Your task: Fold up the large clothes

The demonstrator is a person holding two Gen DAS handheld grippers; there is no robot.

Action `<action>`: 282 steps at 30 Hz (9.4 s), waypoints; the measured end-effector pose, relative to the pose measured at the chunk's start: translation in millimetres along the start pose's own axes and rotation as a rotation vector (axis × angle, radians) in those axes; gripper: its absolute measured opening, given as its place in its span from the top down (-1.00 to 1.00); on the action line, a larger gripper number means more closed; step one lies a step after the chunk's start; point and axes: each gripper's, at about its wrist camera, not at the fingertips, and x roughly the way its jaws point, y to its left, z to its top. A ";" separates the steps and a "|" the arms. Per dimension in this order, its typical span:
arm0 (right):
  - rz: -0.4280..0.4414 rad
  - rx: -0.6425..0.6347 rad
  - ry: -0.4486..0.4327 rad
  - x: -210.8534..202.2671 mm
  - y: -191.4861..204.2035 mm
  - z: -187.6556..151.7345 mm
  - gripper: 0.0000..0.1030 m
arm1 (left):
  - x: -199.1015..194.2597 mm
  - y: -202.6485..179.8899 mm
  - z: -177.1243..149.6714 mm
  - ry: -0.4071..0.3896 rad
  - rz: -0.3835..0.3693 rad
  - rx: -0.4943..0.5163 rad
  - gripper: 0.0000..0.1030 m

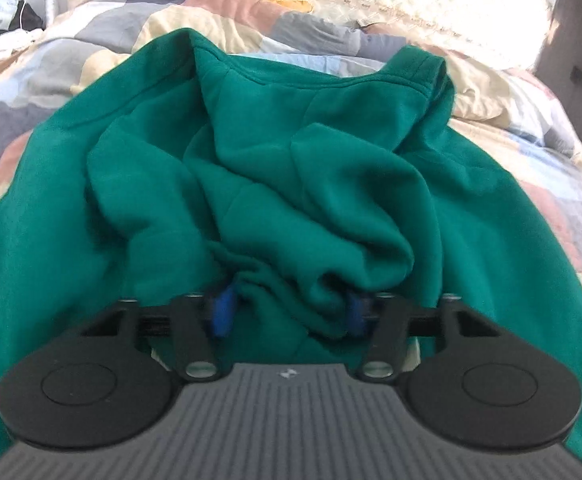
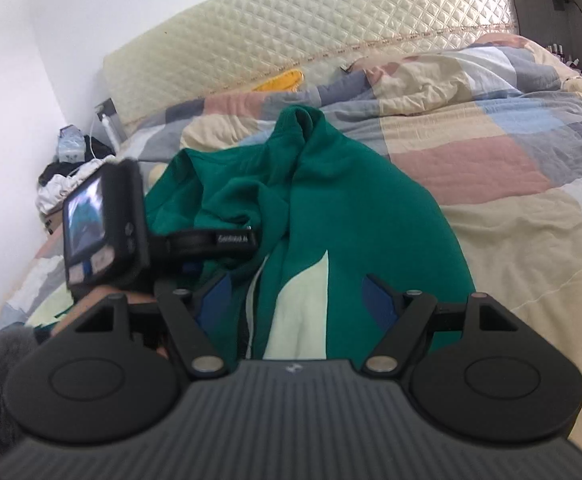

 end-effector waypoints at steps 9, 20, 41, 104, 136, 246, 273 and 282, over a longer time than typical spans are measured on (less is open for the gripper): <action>-0.001 0.061 -0.013 6.9 -12.7 4.4 -0.45 | 4.6 -8.0 107.6 -0.065 0.027 0.053 0.61; -0.031 0.052 -0.008 43.0 -21.3 5.5 -0.45 | 93.1 4.5 225.5 -0.118 0.117 -0.021 0.61; -0.051 -0.033 0.027 46.8 -14.6 0.1 -0.43 | -41.9 93.2 112.4 -0.043 -0.027 -0.092 -0.30; -0.126 0.169 -0.067 -41.0 -75.0 20.3 0.84 | -176.7 223.7 -69.9 0.044 0.149 -0.071 -0.69; -0.337 0.068 -0.125 22.3 -190.6 189.8 0.84 | -169.8 333.8 92.4 -0.114 0.378 -0.201 0.91; -0.046 -0.166 0.180 45.8 27.8 -24.7 -0.68 | -137.5 503.0 31.8 -0.093 0.637 -0.438 -0.26; -0.079 0.023 0.147 -31.9 -19.6 -29.5 -0.68 | -206.6 185.8 -118.2 0.197 0.249 -0.300 -0.25; -0.084 0.032 0.168 -26.4 -21.2 -32.2 -0.68 | -207.0 190.6 -129.0 0.220 0.199 -0.212 0.85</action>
